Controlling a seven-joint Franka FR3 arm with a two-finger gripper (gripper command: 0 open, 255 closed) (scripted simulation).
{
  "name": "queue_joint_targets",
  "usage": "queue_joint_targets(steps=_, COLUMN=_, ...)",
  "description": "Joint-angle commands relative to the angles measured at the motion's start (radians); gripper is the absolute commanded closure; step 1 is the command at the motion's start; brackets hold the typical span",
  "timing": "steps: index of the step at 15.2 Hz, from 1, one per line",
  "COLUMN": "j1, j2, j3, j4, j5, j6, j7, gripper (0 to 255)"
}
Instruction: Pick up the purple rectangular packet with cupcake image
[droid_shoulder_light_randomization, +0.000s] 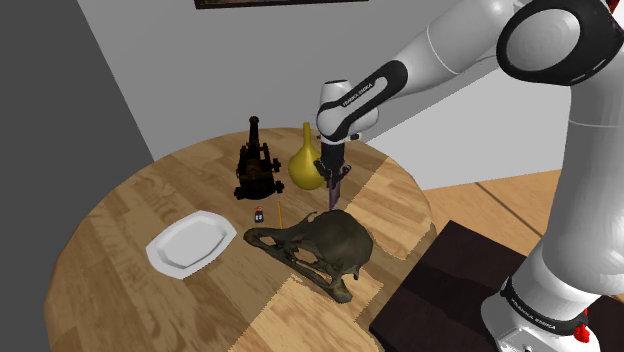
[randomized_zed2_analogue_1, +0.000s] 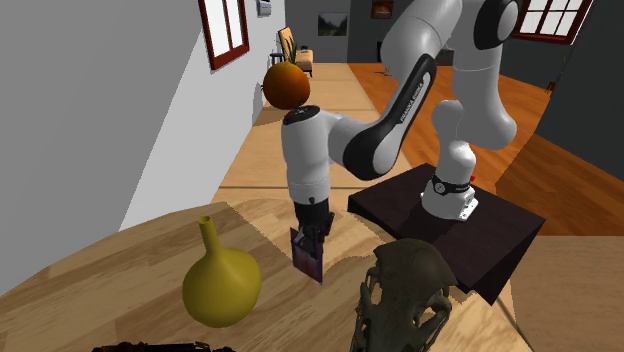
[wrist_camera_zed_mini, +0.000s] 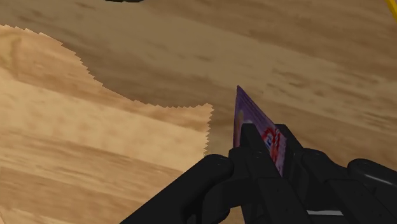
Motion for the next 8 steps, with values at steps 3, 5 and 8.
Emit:
queue_joint_targets(steps=3, j1=-0.002, j2=-0.033, j3=0.001, j4=0.015, j5=0.002, j6=-0.048, j7=0.001, gripper=255)
queue_joint_targets(steps=5, j1=-0.002, j2=-0.048, j3=0.002, j4=0.023, j5=0.004, j6=-0.071, j7=0.002, gripper=255)
queue_joint_targets(steps=8, j1=-0.003, j2=-0.057, j3=0.002, j4=0.028, j5=0.004, j6=-0.085, j7=0.003, gripper=255)
